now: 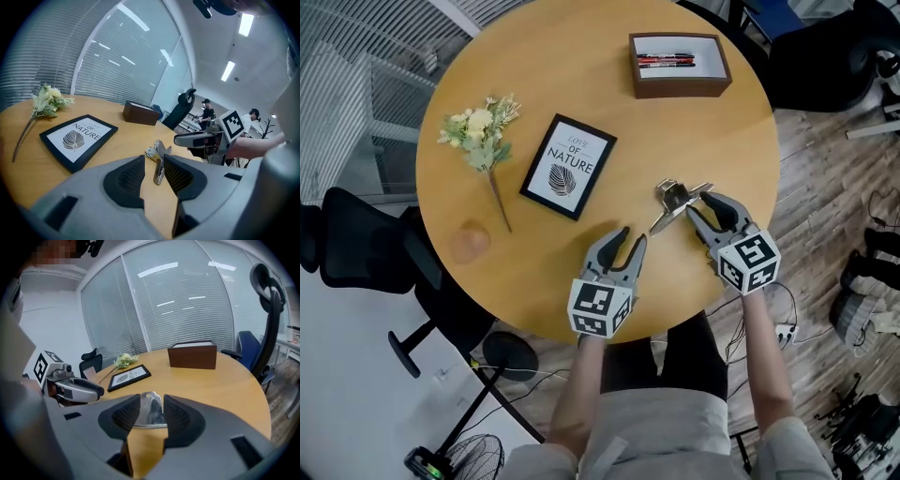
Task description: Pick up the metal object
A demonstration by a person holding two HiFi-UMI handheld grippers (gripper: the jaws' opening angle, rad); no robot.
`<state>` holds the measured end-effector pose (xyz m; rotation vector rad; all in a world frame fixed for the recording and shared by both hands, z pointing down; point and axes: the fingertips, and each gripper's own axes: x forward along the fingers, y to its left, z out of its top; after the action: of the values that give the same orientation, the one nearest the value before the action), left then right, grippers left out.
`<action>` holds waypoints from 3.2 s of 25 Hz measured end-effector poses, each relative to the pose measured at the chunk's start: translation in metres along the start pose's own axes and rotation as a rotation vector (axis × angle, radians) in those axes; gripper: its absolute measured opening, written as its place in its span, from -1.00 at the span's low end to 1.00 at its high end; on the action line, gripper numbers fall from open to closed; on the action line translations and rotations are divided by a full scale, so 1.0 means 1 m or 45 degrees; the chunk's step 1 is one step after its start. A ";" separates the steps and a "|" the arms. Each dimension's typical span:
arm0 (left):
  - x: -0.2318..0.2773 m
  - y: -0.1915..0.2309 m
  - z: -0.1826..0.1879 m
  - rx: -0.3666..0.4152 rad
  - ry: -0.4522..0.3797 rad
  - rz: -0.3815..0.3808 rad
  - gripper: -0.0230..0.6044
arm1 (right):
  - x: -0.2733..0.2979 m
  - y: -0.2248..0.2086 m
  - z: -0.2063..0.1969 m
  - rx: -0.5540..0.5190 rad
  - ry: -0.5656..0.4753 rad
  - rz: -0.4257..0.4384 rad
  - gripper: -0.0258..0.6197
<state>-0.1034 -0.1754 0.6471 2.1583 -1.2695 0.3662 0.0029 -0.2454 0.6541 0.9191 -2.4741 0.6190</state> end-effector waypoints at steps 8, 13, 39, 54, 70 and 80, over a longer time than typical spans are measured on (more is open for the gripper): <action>0.023 0.008 -0.006 0.031 -0.002 0.015 -0.56 | 0.030 0.007 -0.008 -0.063 0.032 -0.040 -0.26; 0.022 0.009 -0.002 0.023 -0.058 0.040 -0.56 | 0.039 0.014 -0.010 -0.124 0.039 -0.051 -0.09; 0.010 0.016 -0.023 -0.009 -0.085 0.110 -0.56 | 0.070 0.001 -0.031 -0.168 0.186 -0.221 -0.04; 0.013 0.015 -0.017 0.001 -0.077 0.081 -0.56 | 0.055 0.002 -0.032 -0.204 0.183 -0.222 -0.05; 0.009 -0.005 0.007 0.036 -0.091 0.012 -0.56 | 0.014 0.006 -0.007 -0.158 0.100 -0.301 -0.05; -0.010 -0.018 0.025 0.036 -0.112 -0.007 -0.56 | -0.021 0.026 0.008 -0.122 0.039 -0.319 -0.05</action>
<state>-0.0943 -0.1773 0.6162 2.2224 -1.3134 0.2916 -0.0023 -0.2214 0.6293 1.1485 -2.2907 0.4229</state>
